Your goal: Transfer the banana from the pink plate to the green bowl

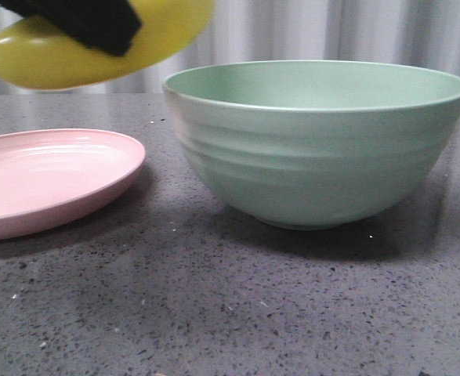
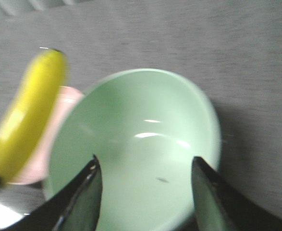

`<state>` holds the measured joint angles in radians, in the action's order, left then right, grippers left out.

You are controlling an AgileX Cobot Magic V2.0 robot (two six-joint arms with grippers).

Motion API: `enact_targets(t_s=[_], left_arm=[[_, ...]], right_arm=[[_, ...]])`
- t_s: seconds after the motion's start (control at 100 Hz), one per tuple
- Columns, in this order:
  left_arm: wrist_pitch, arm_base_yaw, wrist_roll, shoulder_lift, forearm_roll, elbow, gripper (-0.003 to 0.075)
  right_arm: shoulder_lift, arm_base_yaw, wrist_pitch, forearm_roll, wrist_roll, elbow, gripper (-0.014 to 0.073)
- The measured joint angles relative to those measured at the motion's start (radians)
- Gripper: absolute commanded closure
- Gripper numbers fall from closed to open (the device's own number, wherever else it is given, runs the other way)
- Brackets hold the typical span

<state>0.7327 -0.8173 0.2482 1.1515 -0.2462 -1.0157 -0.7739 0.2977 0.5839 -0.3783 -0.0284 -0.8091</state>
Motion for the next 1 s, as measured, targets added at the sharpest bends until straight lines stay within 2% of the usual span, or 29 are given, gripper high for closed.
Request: enact_targets(t_s=[0.18, 0.29, 0.44, 0.81, 0.91, 1.0], left_arm=[[-0.048, -0.094, 0.000, 0.000, -0.006, 0.000, 0.0741], [-0.065, -0.111, 0.000, 0.000, -0.012, 0.000, 0.0741], [-0.067, -0.116, 0.000, 0.014, -0.036, 0.000, 0.0741], [-0.069, -0.118, 0.000, 0.022, -0.065, 0.000, 0.0740], [-0.069, -0.118, 0.000, 0.022, -0.065, 0.000, 0.0739], [-0.070, -0.118, 0.000, 0.022, -0.065, 0.000, 0.0709]], right_arm=[[-0.129, 0.107, -0.135, -0.161, 0.000, -0.032, 0.0225], [-0.199, 0.151, -0.200, -0.245, 0.000, -0.036, 0.0225], [-0.285, 0.186, -0.219, -0.337, 0.000, -0.054, 0.0225], [-0.404, 0.201, -0.238, -0.373, 0.000, -0.115, 0.0236], [-0.408, 0.201, -0.231, -0.375, 0.000, -0.114, 0.0312], [-0.408, 0.201, -0.228, -0.375, 0.000, -0.114, 0.0445]])
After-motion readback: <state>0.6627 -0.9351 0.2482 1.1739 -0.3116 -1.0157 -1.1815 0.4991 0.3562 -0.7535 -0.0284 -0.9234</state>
